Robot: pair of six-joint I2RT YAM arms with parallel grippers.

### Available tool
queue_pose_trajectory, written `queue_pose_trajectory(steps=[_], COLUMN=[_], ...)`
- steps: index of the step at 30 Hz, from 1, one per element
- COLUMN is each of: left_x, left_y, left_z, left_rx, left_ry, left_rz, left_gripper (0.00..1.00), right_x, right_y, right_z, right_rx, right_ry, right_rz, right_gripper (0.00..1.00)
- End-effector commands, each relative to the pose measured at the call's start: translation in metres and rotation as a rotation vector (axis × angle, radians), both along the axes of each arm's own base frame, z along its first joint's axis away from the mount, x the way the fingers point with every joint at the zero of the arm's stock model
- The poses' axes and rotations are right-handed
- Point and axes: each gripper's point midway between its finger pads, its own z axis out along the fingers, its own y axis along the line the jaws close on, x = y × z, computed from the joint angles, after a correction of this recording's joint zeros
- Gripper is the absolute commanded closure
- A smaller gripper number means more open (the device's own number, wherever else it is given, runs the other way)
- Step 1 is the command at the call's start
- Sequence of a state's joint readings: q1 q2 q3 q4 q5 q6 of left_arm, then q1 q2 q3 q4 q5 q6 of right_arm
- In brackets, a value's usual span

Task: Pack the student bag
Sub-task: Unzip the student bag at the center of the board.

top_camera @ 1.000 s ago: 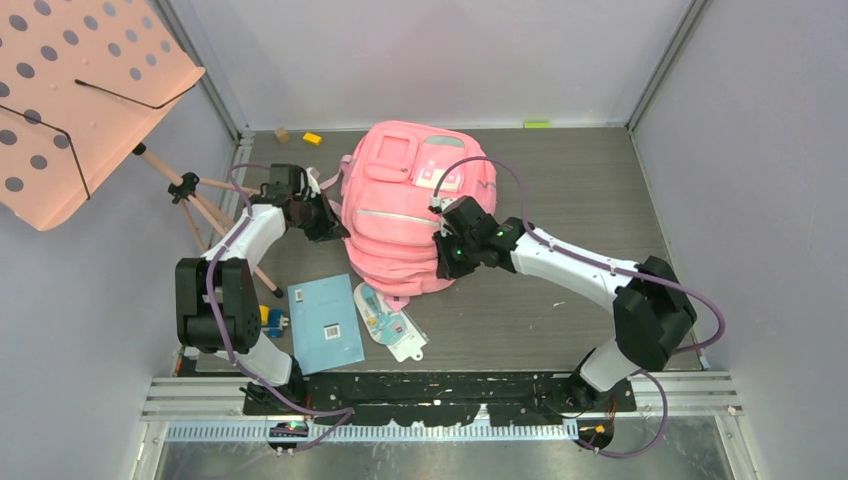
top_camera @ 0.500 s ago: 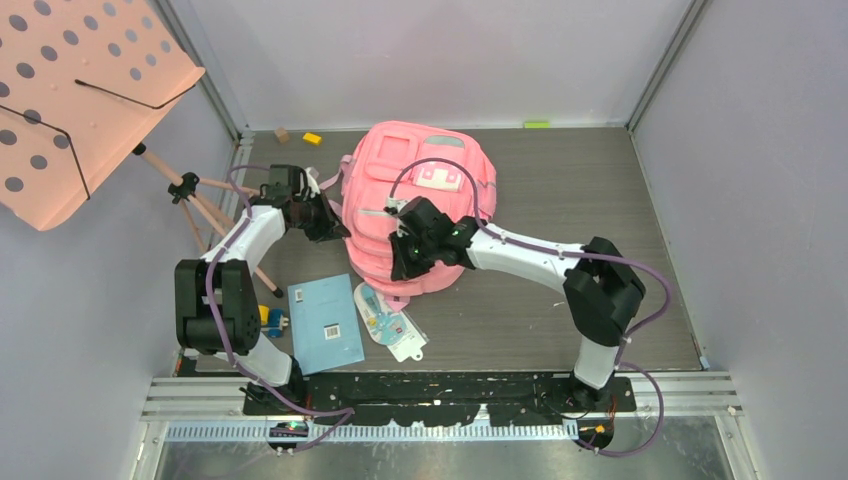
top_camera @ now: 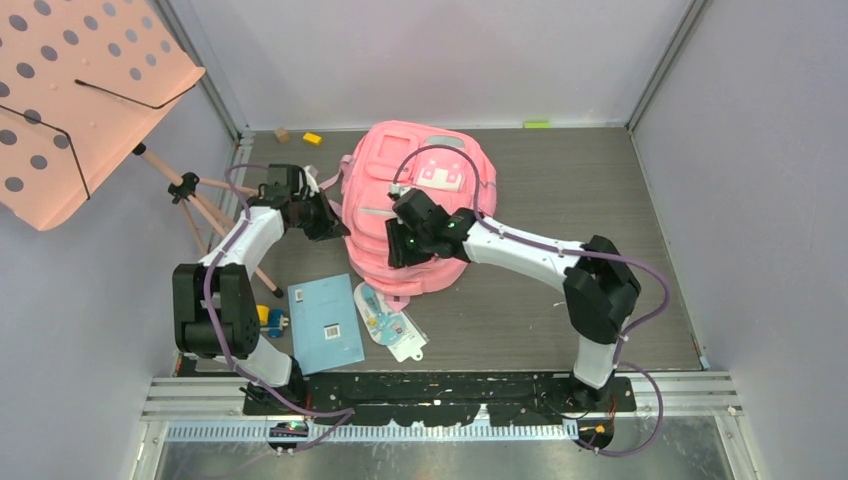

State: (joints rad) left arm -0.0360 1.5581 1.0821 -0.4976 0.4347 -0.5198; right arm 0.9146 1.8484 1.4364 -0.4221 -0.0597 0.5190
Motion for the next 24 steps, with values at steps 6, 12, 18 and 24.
queue_pose_trajectory(steps=[6, 12, 18, 24], left_x=[0.008, 0.007, 0.005, 0.004], left_y=[-0.009, -0.009, -0.01, -0.01], left_z=[0.031, 0.033, 0.035, 0.04], left_rx=[-0.048, -0.05, -0.052, -0.056], left_ry=[-0.111, -0.118, -0.124, -0.139], left_rz=[-0.024, -0.026, -0.029, -0.032], left_gripper=[1.0, 1.0, 1.0, 1.0], right_x=[0.011, 0.005, 0.001, 0.0], right_y=[-0.102, -0.106, -0.086, -0.082], right_z=[0.048, 0.045, 0.038, 0.028], right_rx=[-0.167, -0.199, -0.198, -0.272], right_ry=[-0.186, -0.239, -0.253, -0.279], right_rz=[-0.424, -0.511, -0.511, -0.533], right_gripper=[0.34, 0.27, 0.26, 0.27])
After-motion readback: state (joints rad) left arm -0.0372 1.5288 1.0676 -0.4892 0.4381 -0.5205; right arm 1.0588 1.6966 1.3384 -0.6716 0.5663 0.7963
